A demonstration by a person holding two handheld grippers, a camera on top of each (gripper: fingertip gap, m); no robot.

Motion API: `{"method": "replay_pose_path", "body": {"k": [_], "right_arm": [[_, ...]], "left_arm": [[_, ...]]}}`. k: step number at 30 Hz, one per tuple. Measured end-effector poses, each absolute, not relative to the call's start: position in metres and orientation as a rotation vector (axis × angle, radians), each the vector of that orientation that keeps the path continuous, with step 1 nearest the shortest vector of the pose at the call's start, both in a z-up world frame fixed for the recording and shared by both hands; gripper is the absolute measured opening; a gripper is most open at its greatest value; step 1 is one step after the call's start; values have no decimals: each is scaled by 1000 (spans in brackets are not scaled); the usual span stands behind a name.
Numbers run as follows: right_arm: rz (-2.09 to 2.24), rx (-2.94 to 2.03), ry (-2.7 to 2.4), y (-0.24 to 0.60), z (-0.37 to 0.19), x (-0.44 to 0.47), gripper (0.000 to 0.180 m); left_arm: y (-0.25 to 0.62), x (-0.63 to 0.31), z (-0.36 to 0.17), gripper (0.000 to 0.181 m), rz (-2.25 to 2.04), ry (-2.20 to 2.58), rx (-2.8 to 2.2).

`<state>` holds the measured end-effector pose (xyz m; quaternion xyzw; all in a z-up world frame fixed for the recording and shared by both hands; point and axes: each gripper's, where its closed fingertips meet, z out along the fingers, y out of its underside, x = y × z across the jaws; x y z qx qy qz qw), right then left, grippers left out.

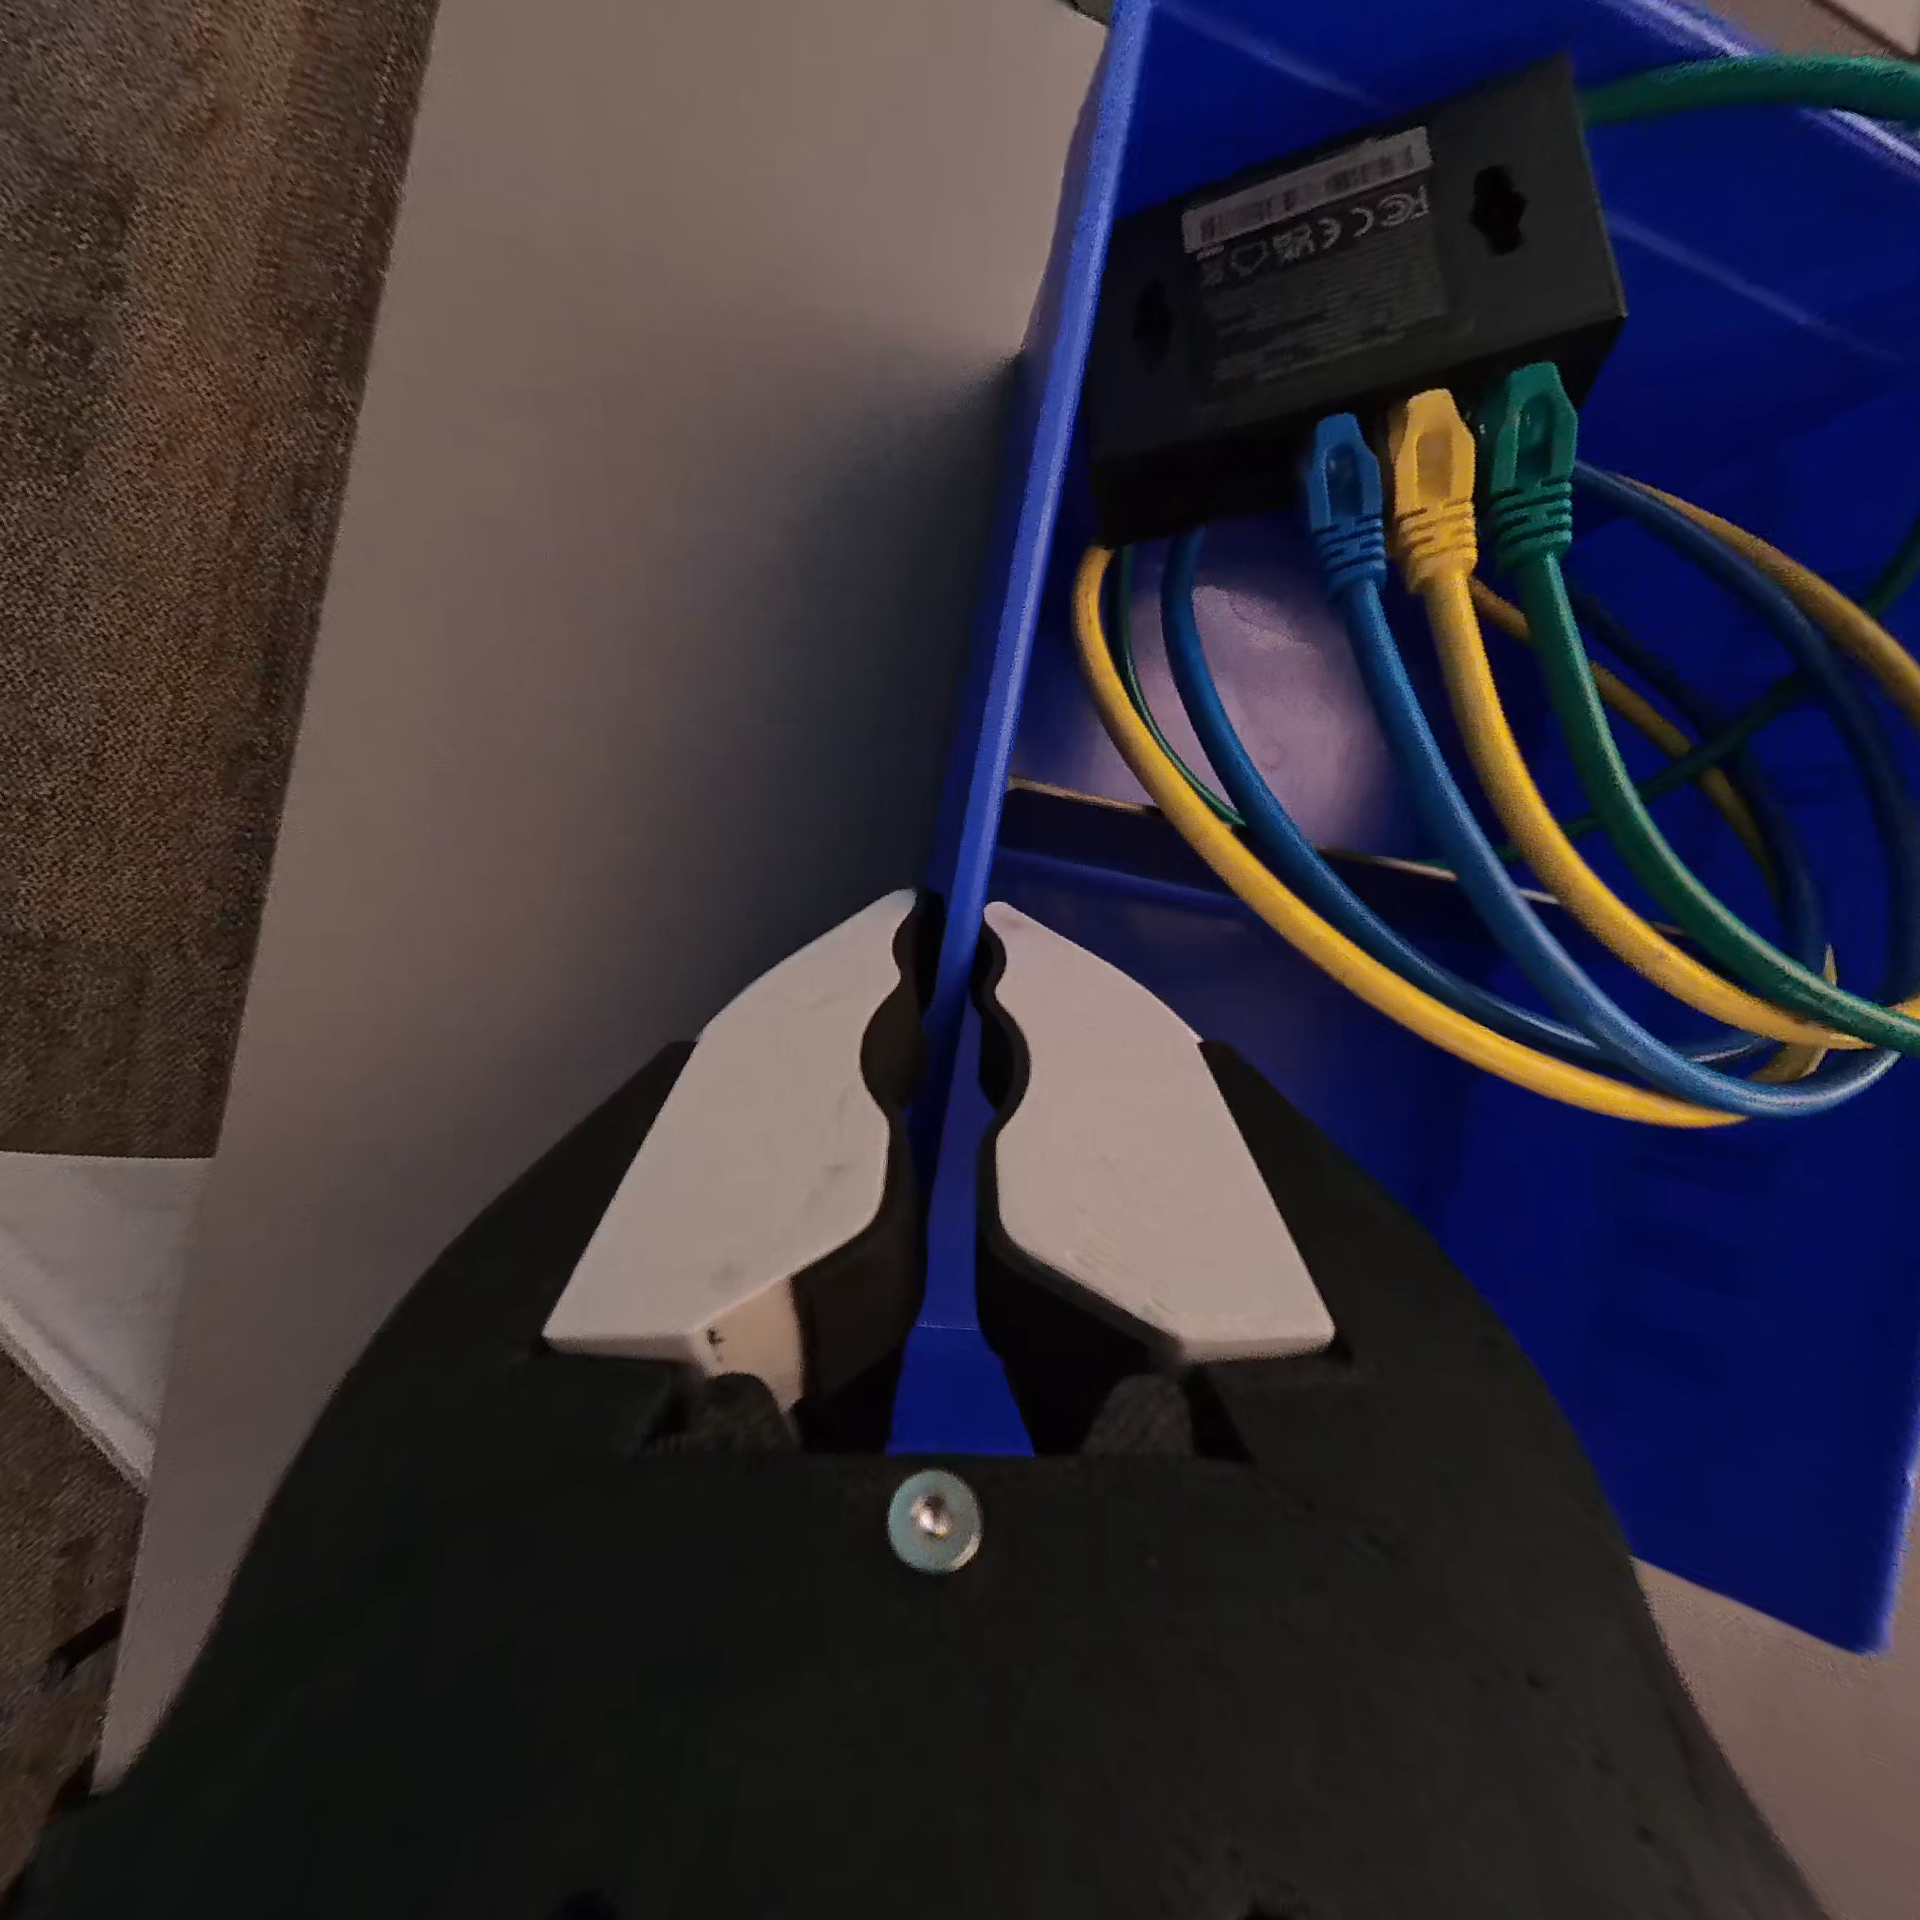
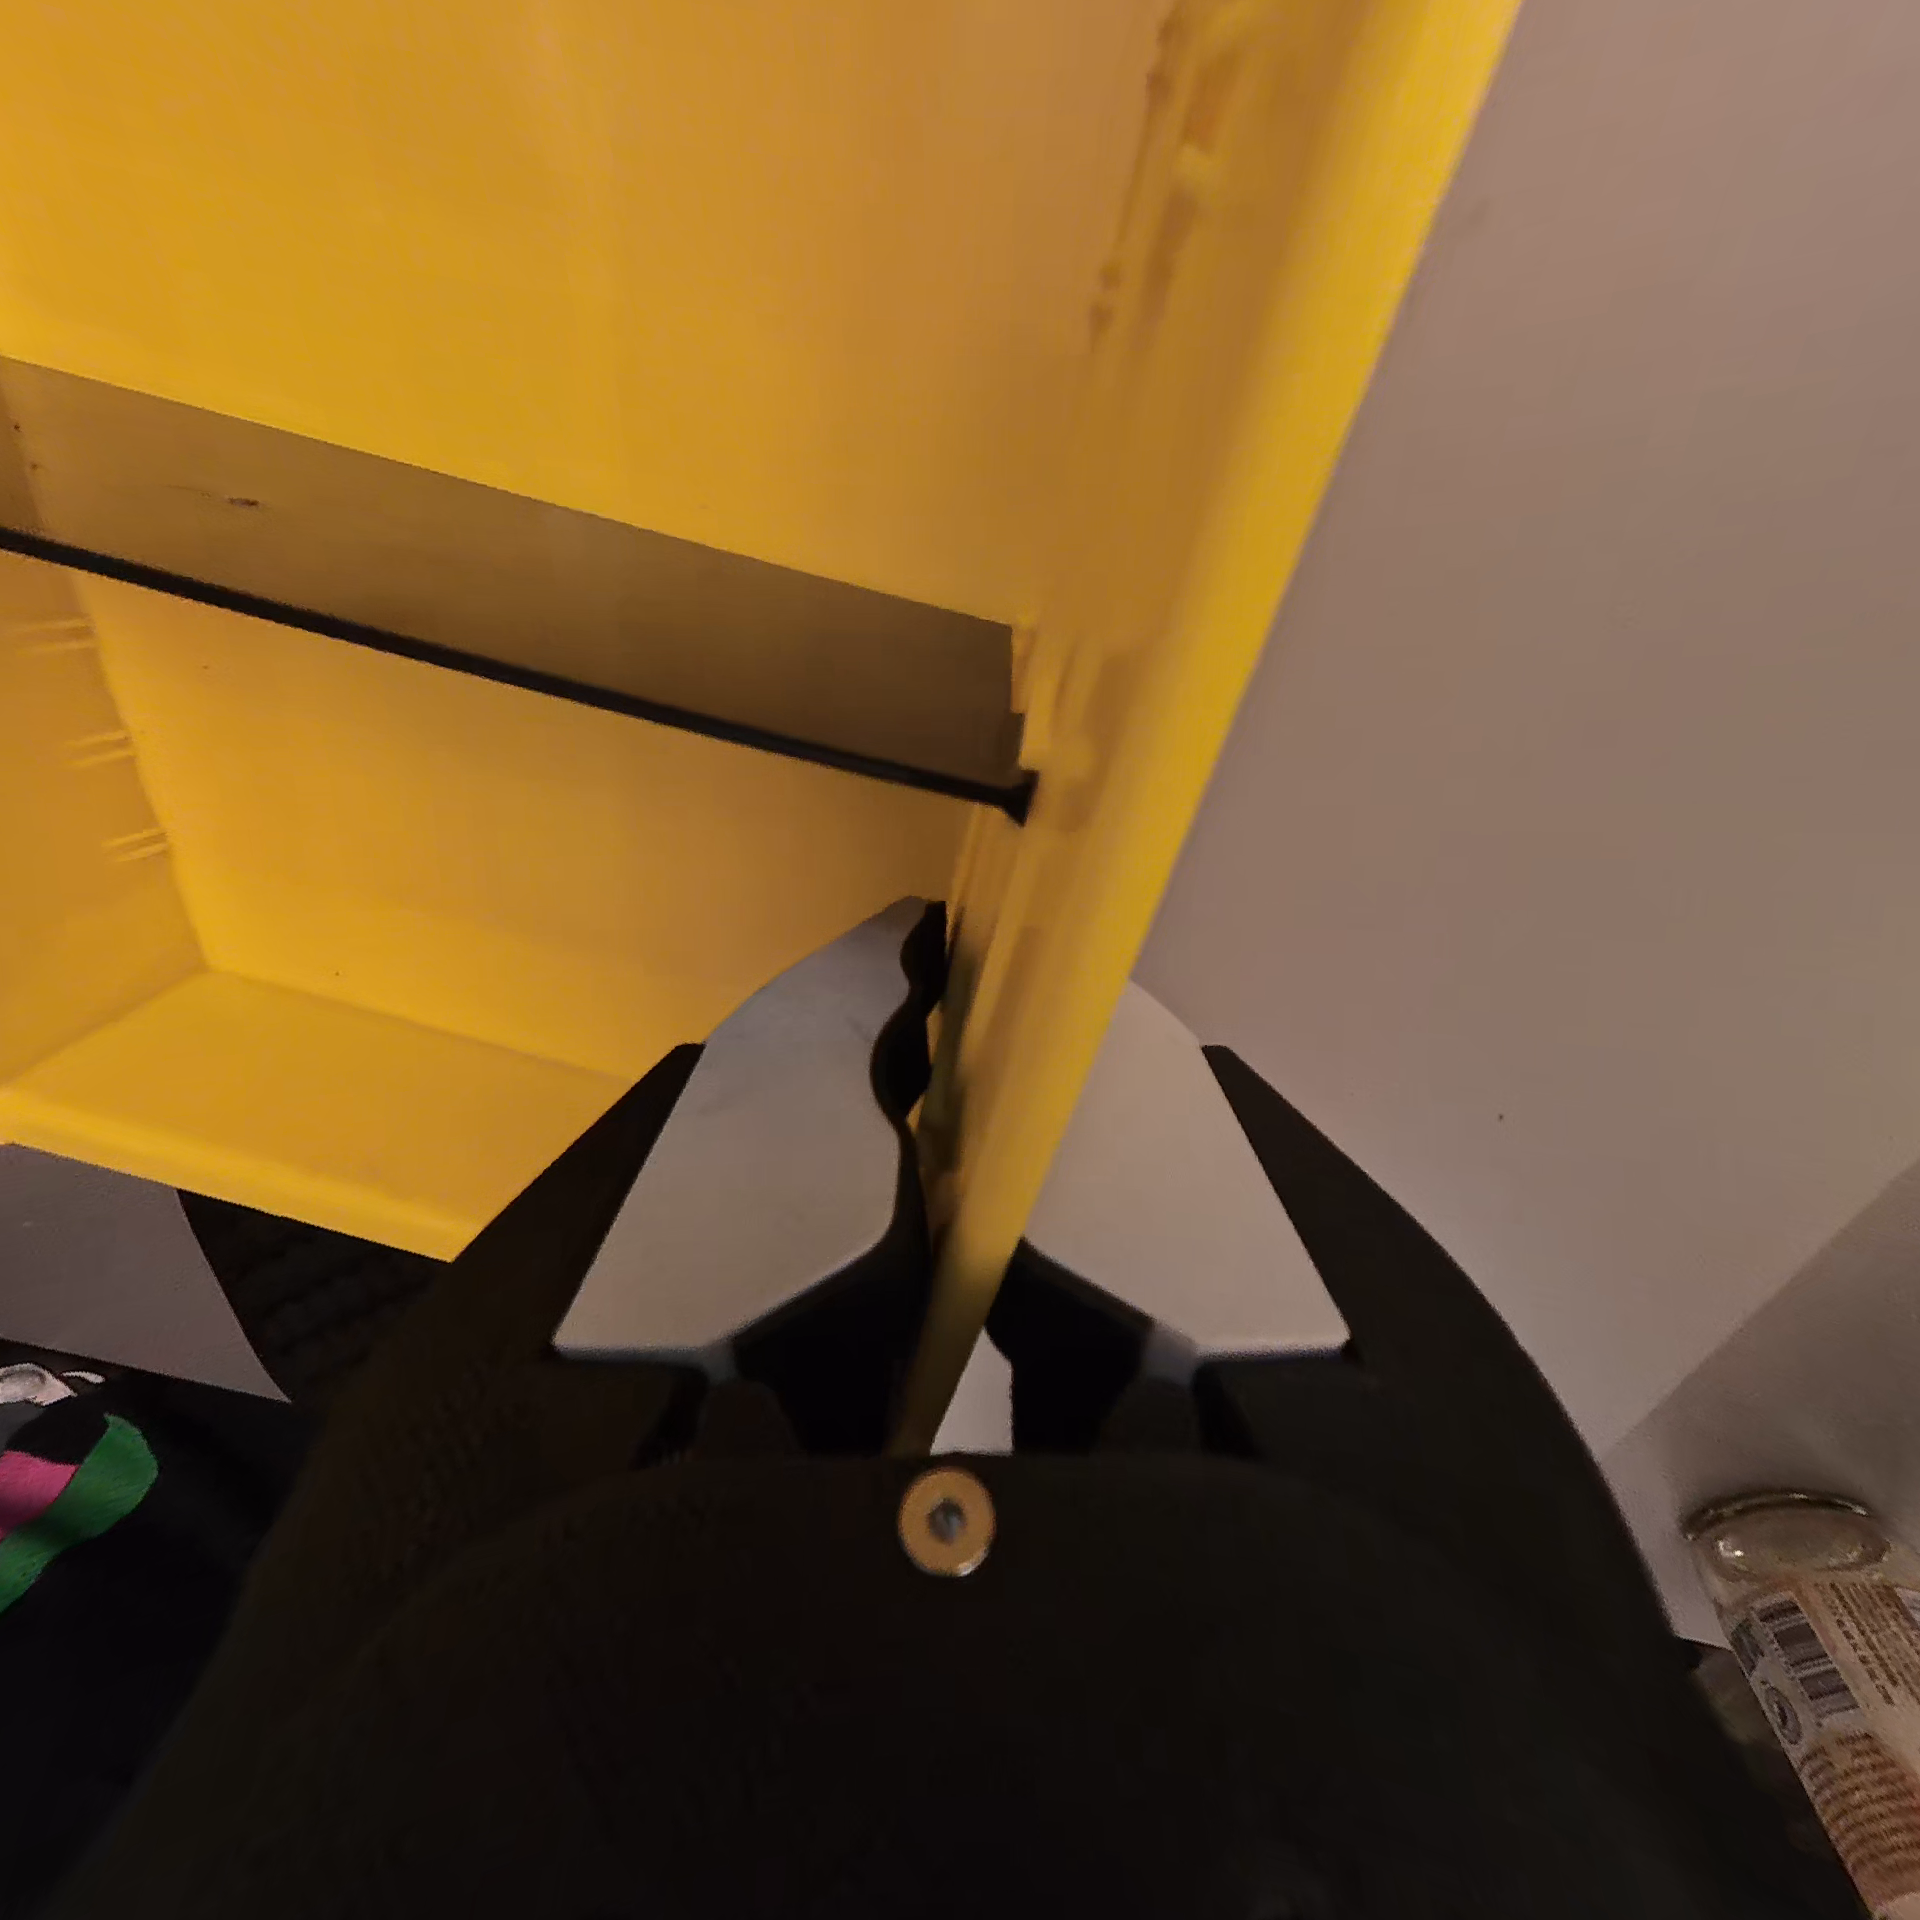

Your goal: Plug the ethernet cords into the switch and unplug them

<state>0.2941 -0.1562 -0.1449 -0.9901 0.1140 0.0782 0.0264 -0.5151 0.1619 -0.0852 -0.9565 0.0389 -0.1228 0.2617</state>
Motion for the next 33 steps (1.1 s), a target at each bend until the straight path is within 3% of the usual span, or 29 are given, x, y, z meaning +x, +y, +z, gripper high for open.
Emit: {"method": "replay_pose_path", "body": {"k": [29,31,33], "right_arm": [[209,-3055,289,-153,-145,303,6],[147,-3031,272,-152,-145,308,12],[-10,-3001,266,-153,-142,317,30]], "left_arm": [[170,-528,-85,6,-260,206,-2564],[169,-528,-84,7,-253,222,-2547],[166,-534,-79,13,-244,193,-2496]]}}
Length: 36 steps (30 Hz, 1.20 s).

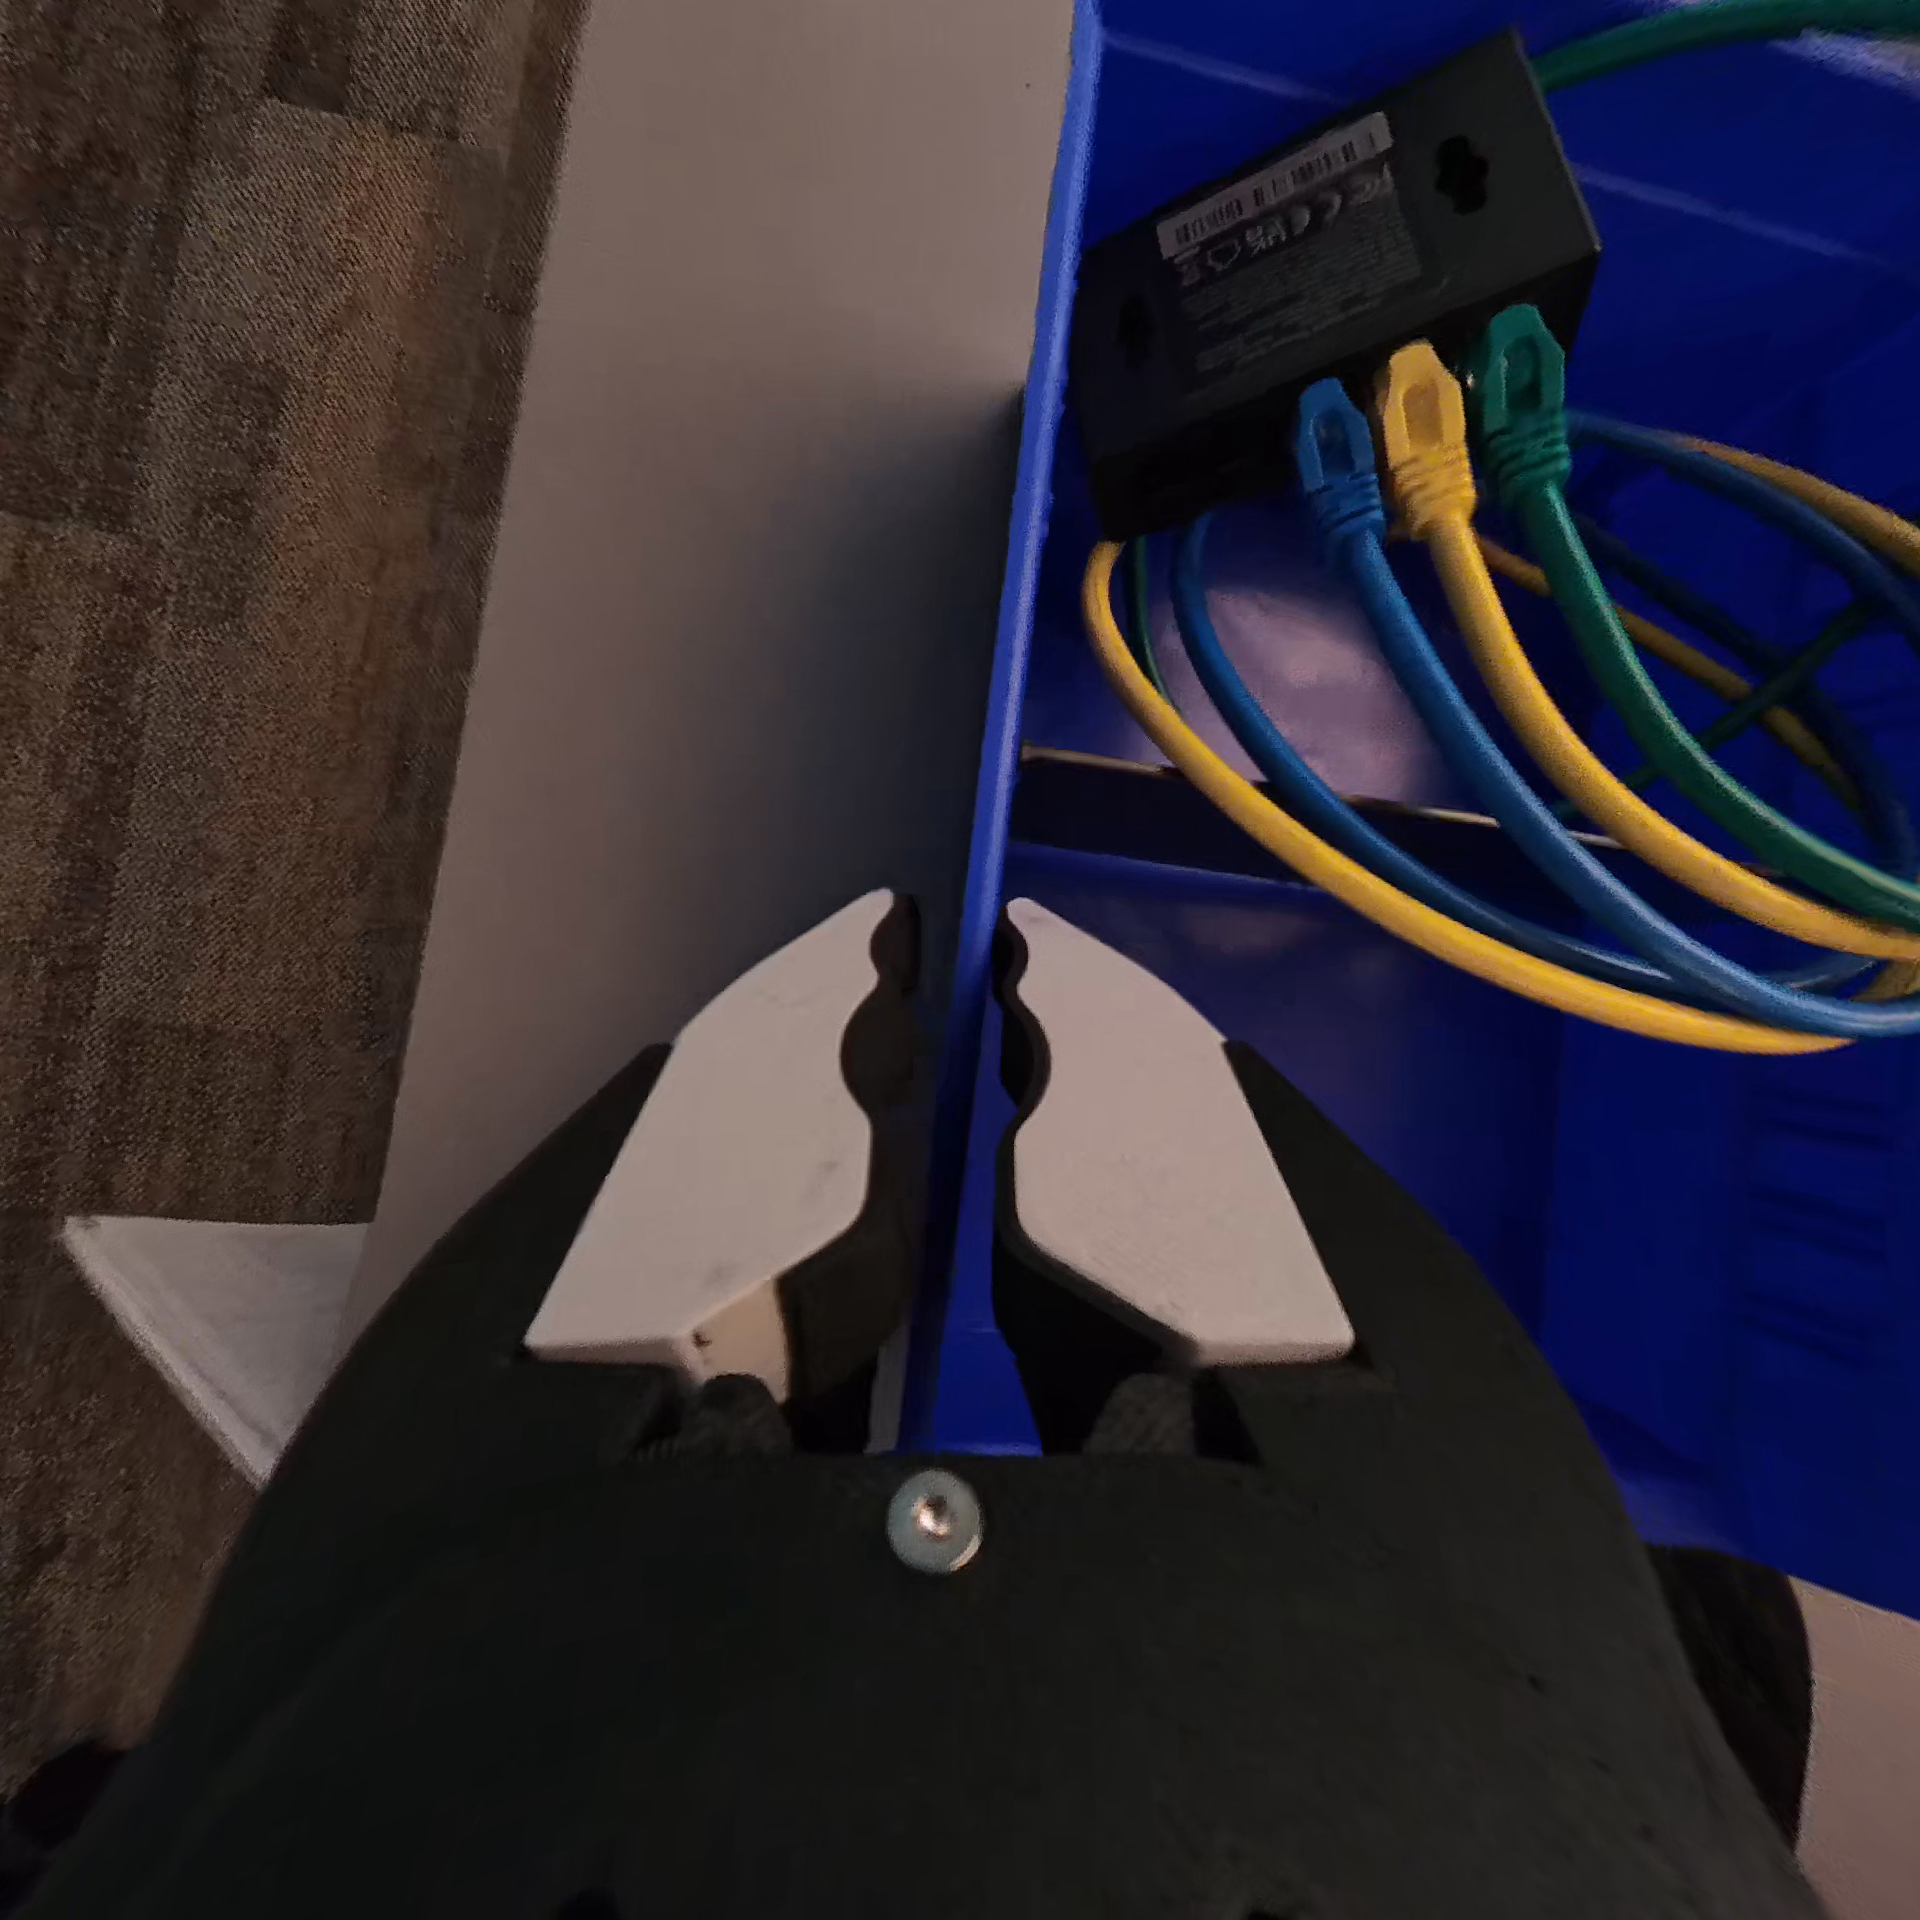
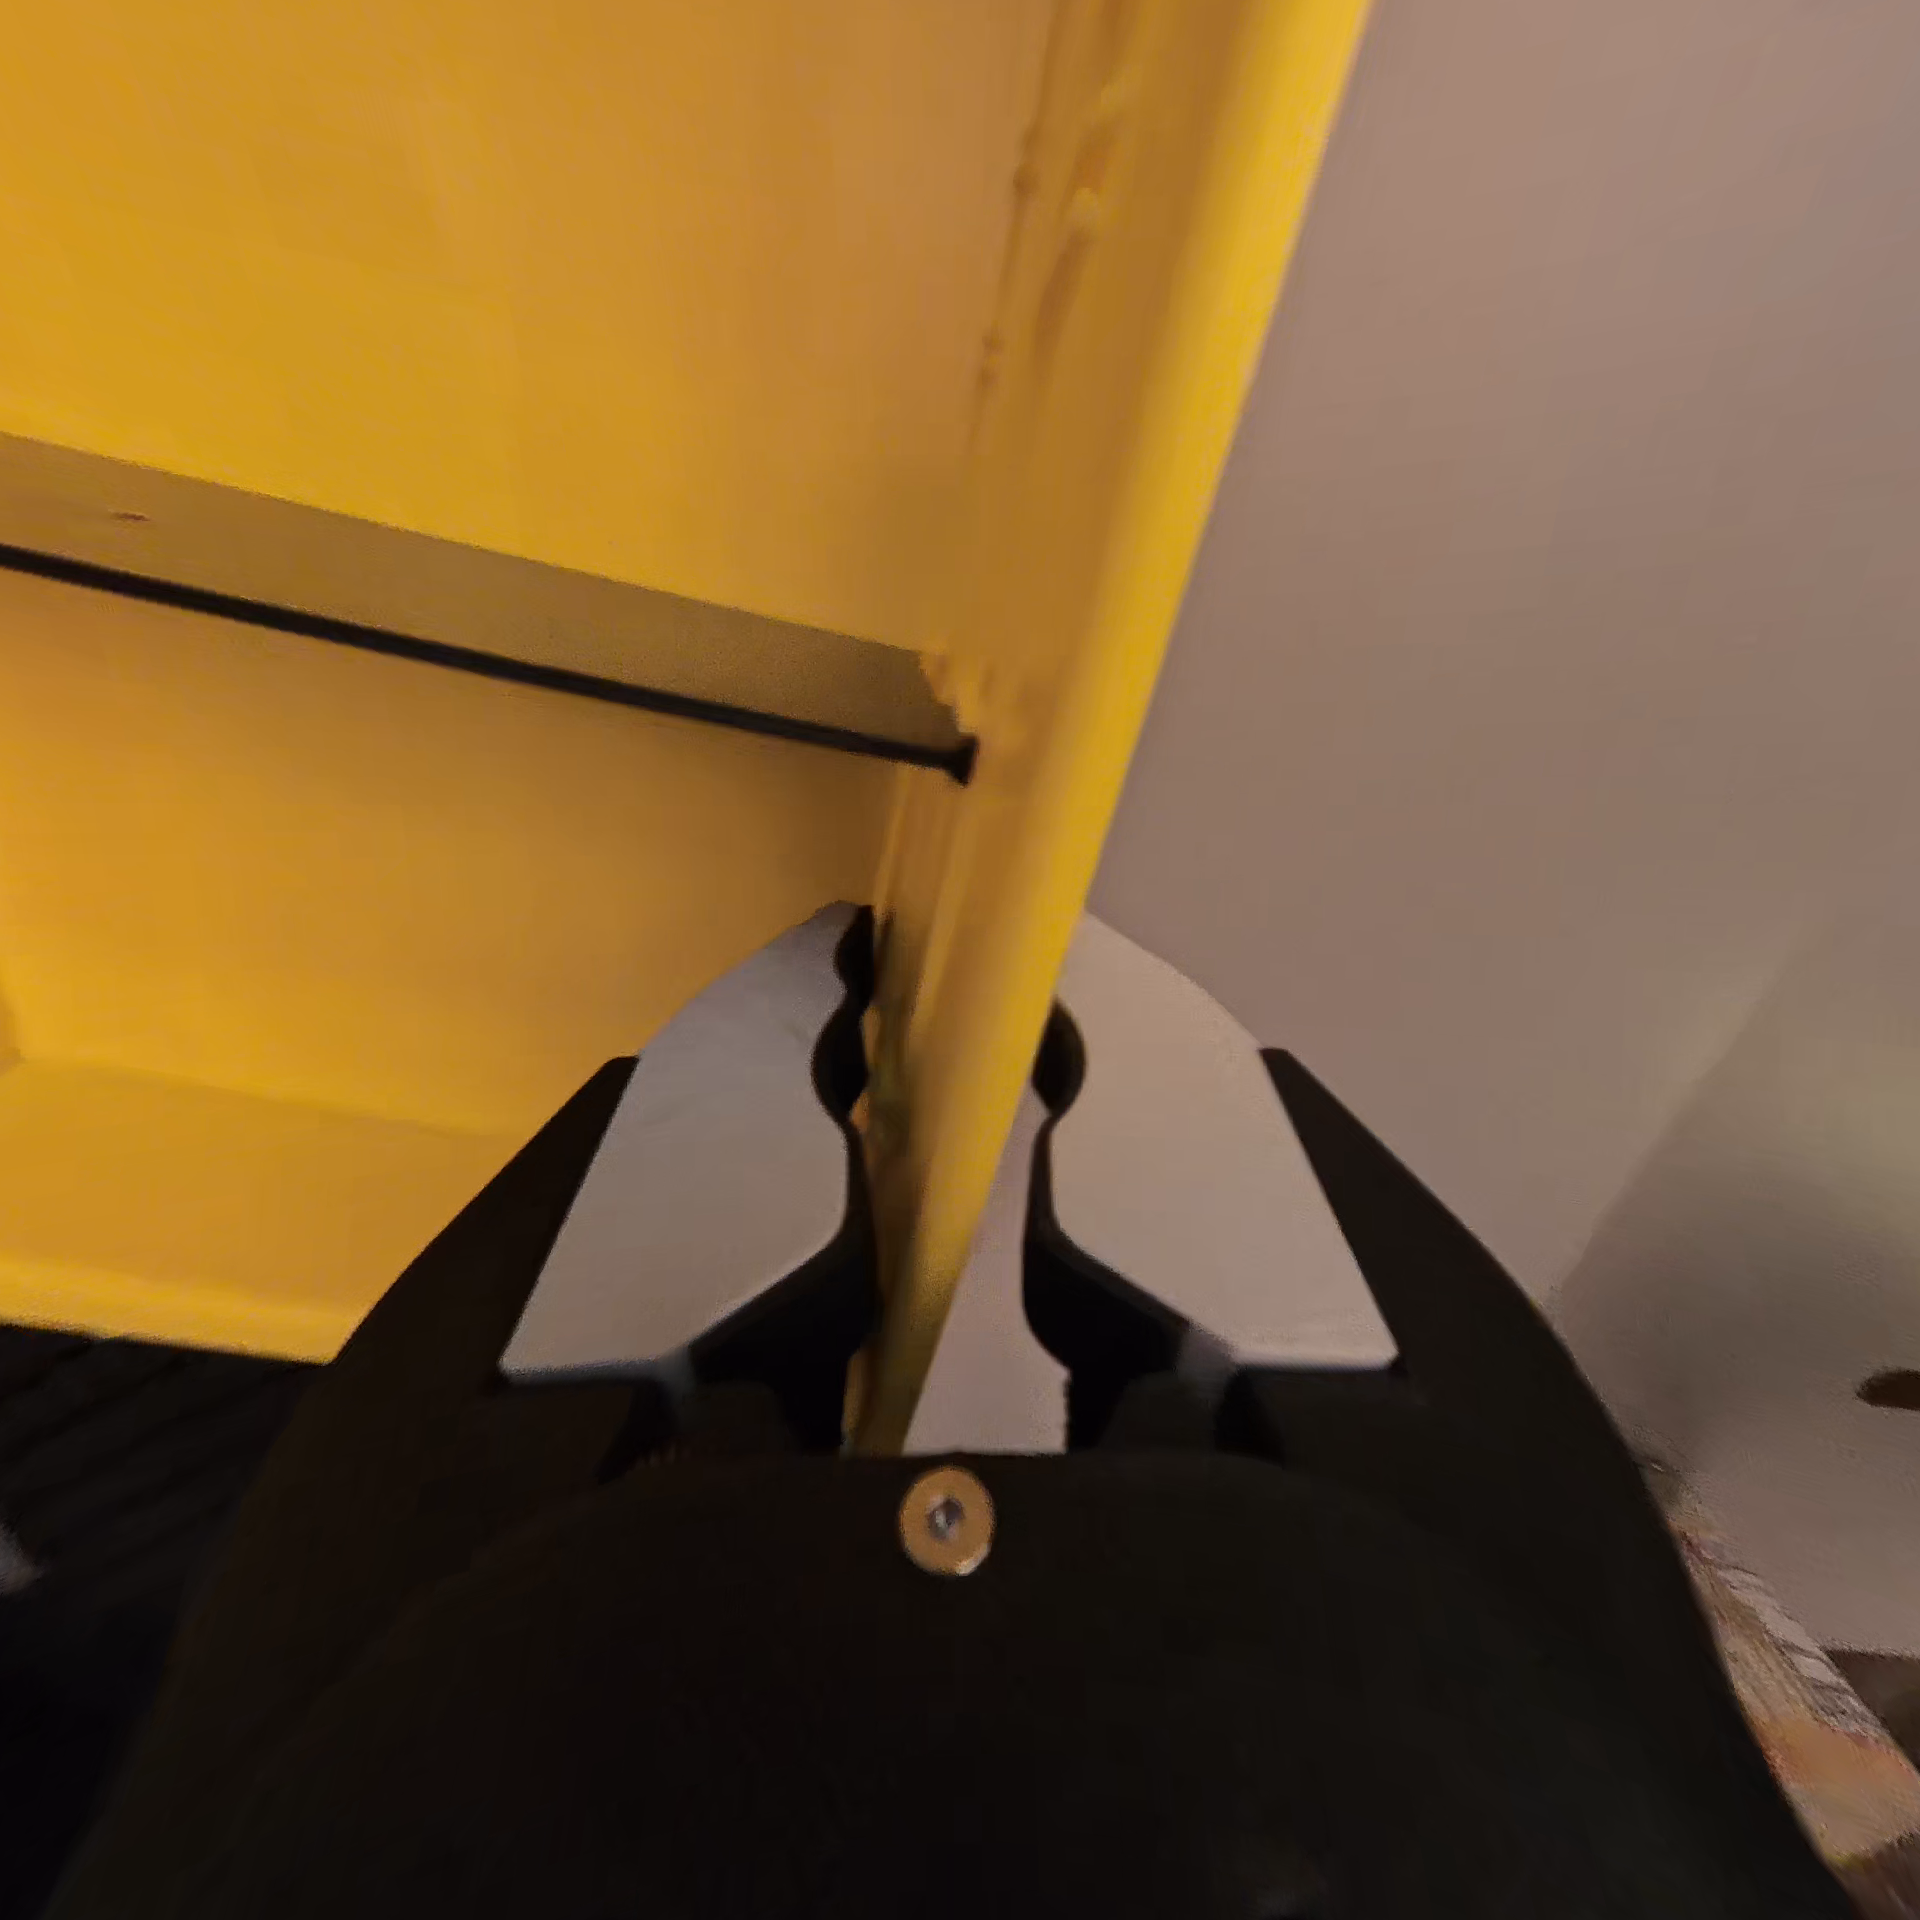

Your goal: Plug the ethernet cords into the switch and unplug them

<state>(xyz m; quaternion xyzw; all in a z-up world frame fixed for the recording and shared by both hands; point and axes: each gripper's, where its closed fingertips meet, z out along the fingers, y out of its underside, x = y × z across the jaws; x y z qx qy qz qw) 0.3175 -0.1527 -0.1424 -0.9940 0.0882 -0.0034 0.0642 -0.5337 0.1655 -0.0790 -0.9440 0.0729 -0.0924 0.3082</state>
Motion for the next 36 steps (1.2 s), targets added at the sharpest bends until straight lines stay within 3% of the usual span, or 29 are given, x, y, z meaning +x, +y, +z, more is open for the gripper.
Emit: {"method": "replay_pose_path", "body": {"k": [4,10,15,18,20,22,25,31,36], "right_arm": [[-254,-2617,230,-142,-101,328,50],[-714,-2017,168,-172,26,342,76],[-699,-1695,104,-156,161,281,92],[-565,-1504,-31,-121,232,199,95],[-477,-1459,-64,-93,257,148,110],[-422,-1512,-80,-59,255,106,125],[-336,-1622,-87,-12,217,55,134],[-215,-1957,-46,41,55,0,136],[-178,-2089,78,39,-49,-3,135]], "left_arm": [[154,-551,-39,27,-185,190,-2200],[112,-550,91,82,-90,302,-1809],[63,-445,217,118,-301,470,-1504],[49,-363,243,138,-330,602,-1475],[45,-306,246,144,-373,655,-1458],[46,-255,230,144,-403,691,-1492],[67,-204,180,144,-321,656,-1577],[95,-168,23,144,-168,530,-1873],[91,-168,-58,144,-147,458,-1995]]}}
